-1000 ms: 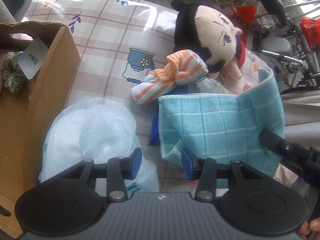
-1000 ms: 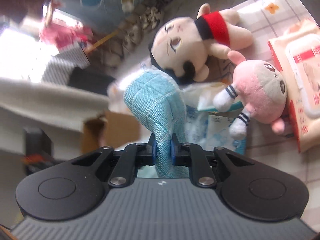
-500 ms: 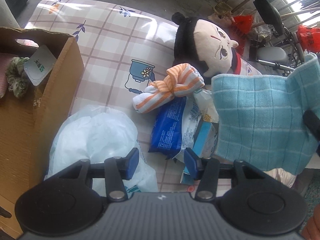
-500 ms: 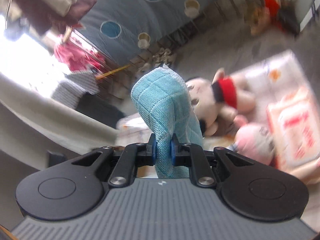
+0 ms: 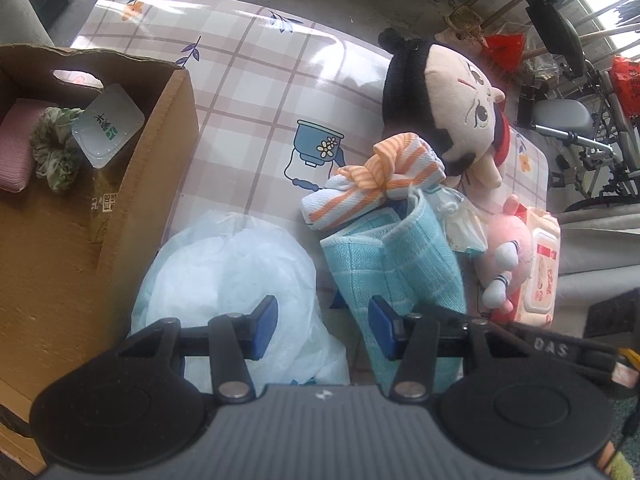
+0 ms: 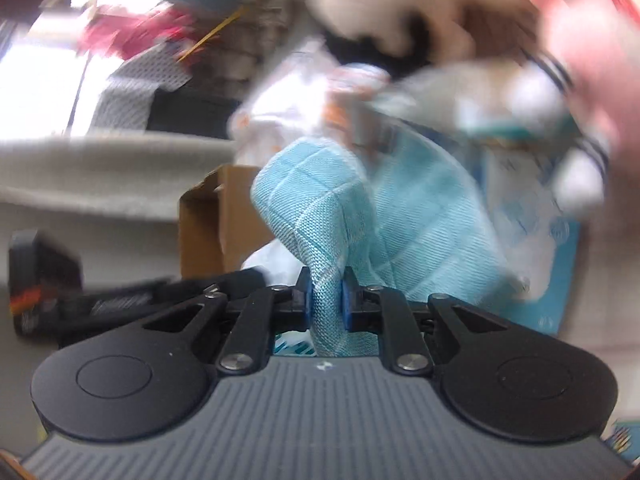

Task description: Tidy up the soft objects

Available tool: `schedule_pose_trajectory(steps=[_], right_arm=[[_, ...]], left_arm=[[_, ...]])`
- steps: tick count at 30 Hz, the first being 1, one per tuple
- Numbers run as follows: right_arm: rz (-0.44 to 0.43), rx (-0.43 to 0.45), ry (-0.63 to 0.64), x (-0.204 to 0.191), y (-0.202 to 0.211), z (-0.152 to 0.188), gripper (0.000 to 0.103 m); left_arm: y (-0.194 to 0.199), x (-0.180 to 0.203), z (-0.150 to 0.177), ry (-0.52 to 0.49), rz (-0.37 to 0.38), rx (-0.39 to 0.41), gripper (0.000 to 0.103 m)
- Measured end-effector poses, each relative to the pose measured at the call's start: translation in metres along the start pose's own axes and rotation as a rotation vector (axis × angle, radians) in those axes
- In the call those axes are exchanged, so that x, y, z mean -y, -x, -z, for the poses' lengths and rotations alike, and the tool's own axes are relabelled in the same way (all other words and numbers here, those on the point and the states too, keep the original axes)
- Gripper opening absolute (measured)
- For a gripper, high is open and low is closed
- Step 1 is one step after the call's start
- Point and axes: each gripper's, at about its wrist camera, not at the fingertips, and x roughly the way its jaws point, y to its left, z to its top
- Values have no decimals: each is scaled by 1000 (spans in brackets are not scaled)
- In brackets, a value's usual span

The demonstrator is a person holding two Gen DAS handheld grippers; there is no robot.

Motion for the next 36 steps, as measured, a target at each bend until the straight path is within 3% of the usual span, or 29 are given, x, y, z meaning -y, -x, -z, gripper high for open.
schedule_pose_trajectory(steps=[2, 4, 8, 10, 13, 20, 25, 29, 30, 31, 36], right_arm=[[16, 4, -30, 11, -4, -2, 16], [85, 12, -6, 15, -6, -2, 21], [235, 44, 139, 2, -2, 5, 39], [301, 63, 237, -9, 0, 9, 56], [404, 82, 383, -22, -5, 15, 62], [381, 44, 454, -20, -23, 3, 70], [374, -10, 480, -12, -46, -8, 82], [348, -24, 503, -8, -55, -9, 82], [347, -25, 511, -9, -56, -9, 75], [356, -24, 516, -10, -58, -9, 61], [362, -23, 467, -12, -55, -9, 47]], left_arm=[[-3, 3, -1, -7, 5, -6, 52], [-7, 8, -2, -20, 11, -14, 54], [-16, 21, -3, -51, 22, -38, 54], [-19, 26, -4, -60, 24, -45, 55], [-21, 31, -4, -65, 26, -52, 55], [-22, 30, -6, -57, 10, -50, 56], [-20, 28, -4, -50, 3, -40, 59], [-20, 29, -1, -53, -2, -35, 60], [-19, 29, 0, -54, -3, -34, 60], [-19, 29, 1, -55, -4, -33, 60], [-17, 30, 4, -62, -5, -23, 61]])
